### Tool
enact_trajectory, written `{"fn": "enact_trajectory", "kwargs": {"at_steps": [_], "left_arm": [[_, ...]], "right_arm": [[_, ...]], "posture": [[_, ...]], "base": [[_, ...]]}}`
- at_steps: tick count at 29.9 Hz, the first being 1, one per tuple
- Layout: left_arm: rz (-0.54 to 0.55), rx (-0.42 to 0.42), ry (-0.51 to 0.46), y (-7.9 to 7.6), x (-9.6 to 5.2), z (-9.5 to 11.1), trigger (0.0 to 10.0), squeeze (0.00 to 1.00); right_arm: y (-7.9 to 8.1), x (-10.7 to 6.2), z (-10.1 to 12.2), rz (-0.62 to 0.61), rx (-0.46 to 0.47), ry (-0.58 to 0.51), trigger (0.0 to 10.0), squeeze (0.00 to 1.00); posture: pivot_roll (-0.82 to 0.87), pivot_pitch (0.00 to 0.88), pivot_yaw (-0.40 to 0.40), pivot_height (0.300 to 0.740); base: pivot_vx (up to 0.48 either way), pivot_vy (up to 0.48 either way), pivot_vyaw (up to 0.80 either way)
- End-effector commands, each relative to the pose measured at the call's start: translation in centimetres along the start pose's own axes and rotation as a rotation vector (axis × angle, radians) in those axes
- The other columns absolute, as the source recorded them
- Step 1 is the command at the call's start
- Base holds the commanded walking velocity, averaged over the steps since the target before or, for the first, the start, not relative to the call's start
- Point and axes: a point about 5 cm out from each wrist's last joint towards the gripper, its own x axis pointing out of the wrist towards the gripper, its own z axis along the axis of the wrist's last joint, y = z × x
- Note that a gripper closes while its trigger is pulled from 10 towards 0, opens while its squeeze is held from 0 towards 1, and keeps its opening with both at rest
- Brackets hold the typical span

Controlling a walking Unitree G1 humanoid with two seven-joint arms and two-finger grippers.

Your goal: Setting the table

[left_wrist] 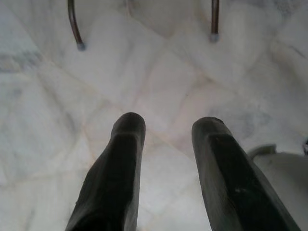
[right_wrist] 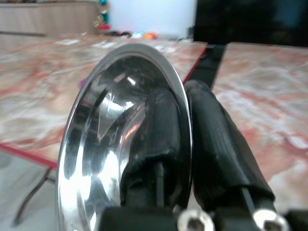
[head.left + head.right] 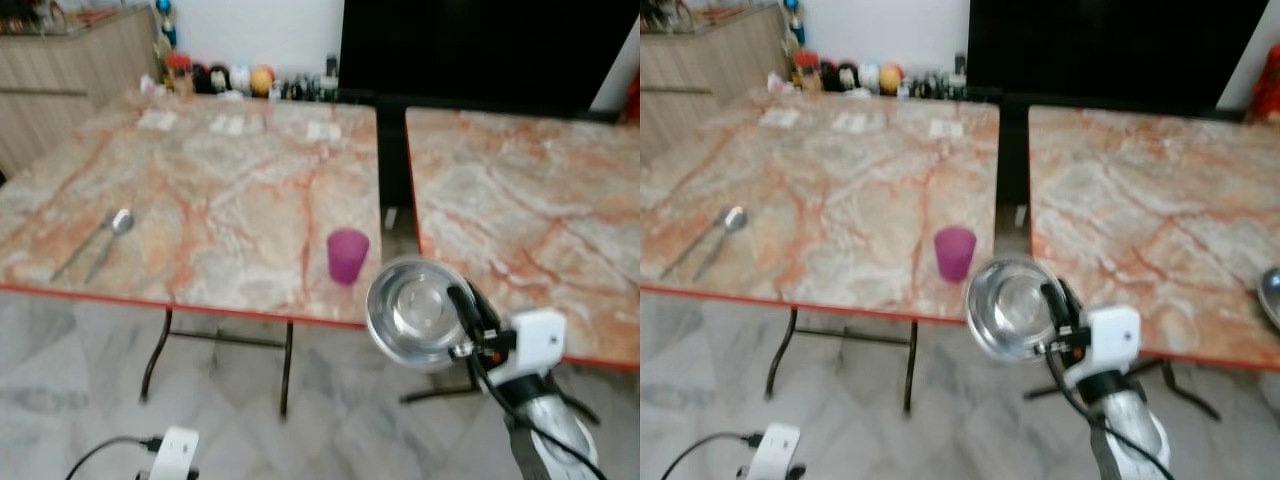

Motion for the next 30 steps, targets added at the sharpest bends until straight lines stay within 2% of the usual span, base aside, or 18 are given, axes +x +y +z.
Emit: {"fn": "enact_trajectory", "kwargs": {"at_steps": [1, 4, 11, 13, 14, 16, 25, 30], "left_arm": [[-0.005, 0.008, 0.009, -0.2, 0.0, 0.0, 10.0, 0.00], [-0.006, 0.008, 0.005, -0.2, 0.1, 0.1, 10.0, 0.00], [-0.006, 0.008, 0.005, -0.2, 0.1, 0.1, 10.0, 0.00], [-0.004, 0.005, 0.000, 0.0, 0.1, 0.2, 10.0, 0.00], [-0.004, 0.005, 0.000, 0.0, 0.1, 0.2, 10.0, 0.00], [-0.002, -0.004, -0.007, 0.1, 0.1, 0.3, 10.0, 0.00], [-0.008, -0.010, -0.005, 0.1, 0.1, 0.2, 10.0, 0.00], [-0.009, -0.016, -0.002, 0.0, 0.0, 0.1, 10.0, 0.00]], "right_arm": [[-0.3, 0.1, 0.6, -0.005, -0.016, -0.025, 10.0, 0.00], [-1.1, 0.1, 0.5, -0.061, -0.038, -0.019, 10.0, 0.00], [-1.1, 0.1, 0.5, -0.061, -0.038, -0.019, 10.0, 0.00], [-2.5, 0.2, 0.6, -0.164, -0.053, -0.028, 10.0, 0.00], [-2.5, 0.2, 0.6, -0.164, -0.053, -0.028, 10.0, 0.00], [-3.9, 0.3, 0.9, -0.282, -0.054, -0.044, 10.0, 0.00], [-4.4, 0.3, 0.9, -0.331, -0.052, -0.054, 10.0, 0.00], [-6.6, -0.2, 1.2, -0.517, -0.028, -0.080, 10.0, 0.00]], "posture": [[0.09, 0.025, -0.028, 0.740], [0.09, 0.024, -0.028, 0.740], [0.09, 0.024, -0.028, 0.740], [0.09, 0.020, -0.031, 0.740], [0.09, 0.020, -0.031, 0.740], [0.09, 0.017, -0.033, 0.740], [0.09, 0.017, -0.035, 0.740], [0.09, 0.018, -0.038, 0.740]], "base": [[0.000, -0.416, 0.00], [0.000, -0.420, 0.00], [0.000, -0.420, 0.00], [0.000, -0.337, 0.00], [0.000, -0.255, 0.00], [0.000, -0.127, 0.00], [0.000, 0.000, 0.00], [0.000, 0.000, 0.00]]}}
